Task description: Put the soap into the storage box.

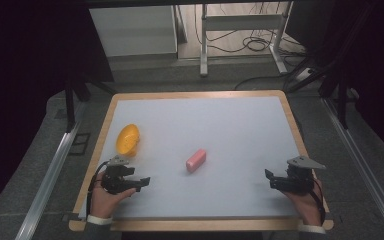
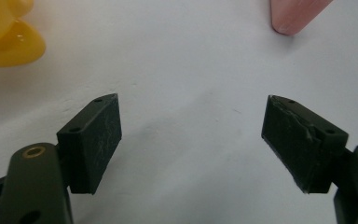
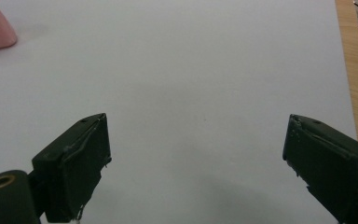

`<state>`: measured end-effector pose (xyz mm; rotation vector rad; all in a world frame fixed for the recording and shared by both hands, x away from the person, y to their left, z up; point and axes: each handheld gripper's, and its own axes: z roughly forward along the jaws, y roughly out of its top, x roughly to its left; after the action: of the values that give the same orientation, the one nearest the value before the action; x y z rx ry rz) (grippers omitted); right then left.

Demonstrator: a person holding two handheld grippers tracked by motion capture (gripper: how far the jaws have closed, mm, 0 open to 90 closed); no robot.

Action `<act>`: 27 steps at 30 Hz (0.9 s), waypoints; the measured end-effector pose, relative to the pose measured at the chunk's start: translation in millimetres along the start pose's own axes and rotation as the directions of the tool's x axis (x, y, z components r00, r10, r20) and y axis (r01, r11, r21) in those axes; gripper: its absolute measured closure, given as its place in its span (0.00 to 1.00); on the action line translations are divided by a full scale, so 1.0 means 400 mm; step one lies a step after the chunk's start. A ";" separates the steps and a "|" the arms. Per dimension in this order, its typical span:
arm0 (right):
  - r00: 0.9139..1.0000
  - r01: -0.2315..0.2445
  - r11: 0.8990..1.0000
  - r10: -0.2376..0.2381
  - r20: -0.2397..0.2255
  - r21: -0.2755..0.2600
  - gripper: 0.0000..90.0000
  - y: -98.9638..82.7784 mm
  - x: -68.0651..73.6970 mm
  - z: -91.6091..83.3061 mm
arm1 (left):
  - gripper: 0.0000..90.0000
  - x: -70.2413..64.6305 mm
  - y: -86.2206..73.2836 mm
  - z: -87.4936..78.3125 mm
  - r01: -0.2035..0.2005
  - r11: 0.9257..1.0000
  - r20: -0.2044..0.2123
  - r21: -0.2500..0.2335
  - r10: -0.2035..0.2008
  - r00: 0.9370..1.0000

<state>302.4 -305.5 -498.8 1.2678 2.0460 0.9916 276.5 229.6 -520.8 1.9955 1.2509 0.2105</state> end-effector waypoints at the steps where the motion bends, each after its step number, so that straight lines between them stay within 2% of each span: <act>1: 1.000 -0.003 1.000 0.003 0.000 0.000 0.08 0.000 0.000 -0.001 | 0.23 -0.001 0.000 0.001 -0.002 1.000 -0.001 0.001 0.002 1.000; 6: 1.000 -0.013 1.000 0.013 -0.010 -0.006 0.08 0.000 -0.005 -0.006 | 0.23 -0.001 0.001 0.005 -0.007 1.000 -0.004 0.010 0.007 1.000; 9: 0.999 -0.037 0.999 0.037 -0.019 -0.010 0.08 -0.004 -0.007 -0.007 | 0.23 -0.002 0.001 0.003 -0.007 1.000 0.000 0.009 0.007 1.000; 15: 0.999 -0.029 1.000 0.029 -0.032 0.007 0.08 -0.011 -0.013 0.006 | 0.24 0.000 -0.002 0.007 -0.003 1.000 -0.033 0.006 0.003 0.999; 20: 0.999 -0.029 1.000 0.029 -0.039 -0.008 0.08 -0.014 -0.019 0.003 | 0.24 -0.002 -0.003 0.007 0.001 1.000 -0.048 0.014 0.000 0.999; 27: 0.998 -0.043 0.999 0.042 -0.042 -0.016 0.08 -0.014 -0.021 -0.006 | 0.25 -0.010 -0.004 0.006 -0.012 1.000 -0.046 0.021 0.013 0.999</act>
<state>301.3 -315.4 -501.5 1.2970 2.0452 1.0604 274.4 225.3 -522.4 2.0264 1.2747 0.2522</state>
